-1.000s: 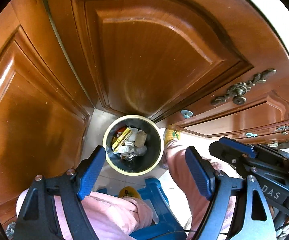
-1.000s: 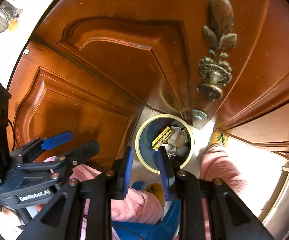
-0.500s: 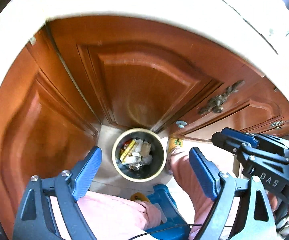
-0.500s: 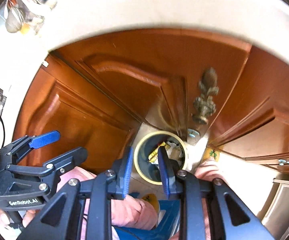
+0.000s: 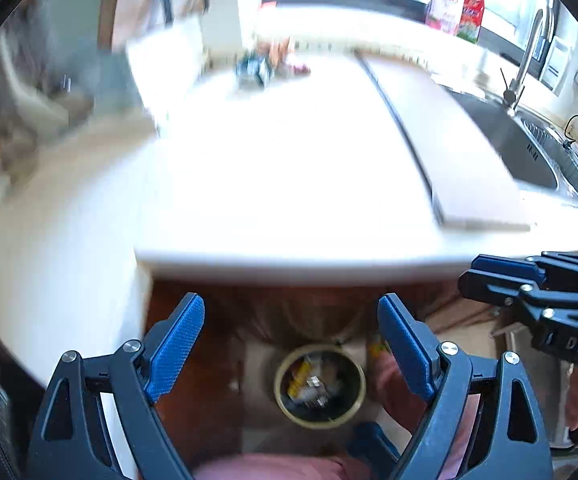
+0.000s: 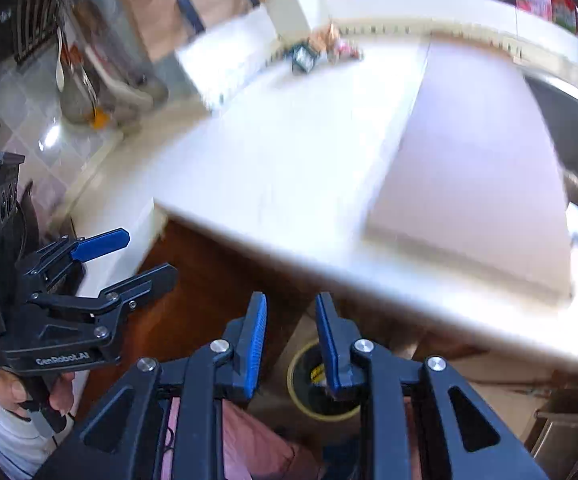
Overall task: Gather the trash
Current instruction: 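Raise both grippers back up to the counter, then grasp the milk tea carton with the left gripper while the right gripper grasps the snack bag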
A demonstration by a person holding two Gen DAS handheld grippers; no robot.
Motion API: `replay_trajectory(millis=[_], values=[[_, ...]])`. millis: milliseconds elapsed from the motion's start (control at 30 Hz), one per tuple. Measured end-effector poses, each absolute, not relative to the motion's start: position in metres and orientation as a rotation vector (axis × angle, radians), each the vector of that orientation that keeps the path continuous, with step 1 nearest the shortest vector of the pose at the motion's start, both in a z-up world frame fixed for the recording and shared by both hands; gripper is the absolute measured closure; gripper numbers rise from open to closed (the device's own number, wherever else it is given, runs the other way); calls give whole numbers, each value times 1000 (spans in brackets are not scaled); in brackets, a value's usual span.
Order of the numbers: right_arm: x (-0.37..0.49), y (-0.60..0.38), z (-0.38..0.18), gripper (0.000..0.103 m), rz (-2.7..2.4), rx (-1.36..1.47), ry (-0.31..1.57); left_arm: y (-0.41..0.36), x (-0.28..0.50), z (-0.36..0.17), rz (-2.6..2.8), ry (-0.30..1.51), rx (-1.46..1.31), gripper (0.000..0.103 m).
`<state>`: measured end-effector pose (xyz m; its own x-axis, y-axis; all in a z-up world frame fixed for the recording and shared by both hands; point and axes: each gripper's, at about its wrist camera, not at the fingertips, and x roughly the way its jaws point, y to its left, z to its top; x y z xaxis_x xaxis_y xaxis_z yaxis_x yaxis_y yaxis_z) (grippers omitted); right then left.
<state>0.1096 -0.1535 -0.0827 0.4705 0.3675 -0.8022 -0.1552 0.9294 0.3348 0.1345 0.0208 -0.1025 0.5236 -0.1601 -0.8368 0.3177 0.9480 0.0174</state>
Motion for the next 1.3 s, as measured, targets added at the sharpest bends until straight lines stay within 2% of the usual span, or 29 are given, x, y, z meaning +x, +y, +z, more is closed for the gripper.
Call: replay_trajectory(millis=[200, 333, 533, 733, 933, 1300], values=[[165, -177, -36, 77, 271, 192, 963, -1, 200, -58, -290, 917, 218, 16], [210, -188, -14, 68, 247, 184, 923, -16, 252, -39, -288, 910, 252, 16], [285, -206, -10, 68, 250, 223, 930, -50, 331, -34, -315, 897, 291, 16], [346, -221, -24, 68, 235, 260, 952, -61, 411, -53, -289, 889, 285, 16], [392, -241, -50, 68, 275, 340, 1000, -58, 476, -95, -296, 988, 247, 16], [430, -246, -83, 68, 328, 373, 1052, -64, 523, -129, -365, 1011, 285, 16]])
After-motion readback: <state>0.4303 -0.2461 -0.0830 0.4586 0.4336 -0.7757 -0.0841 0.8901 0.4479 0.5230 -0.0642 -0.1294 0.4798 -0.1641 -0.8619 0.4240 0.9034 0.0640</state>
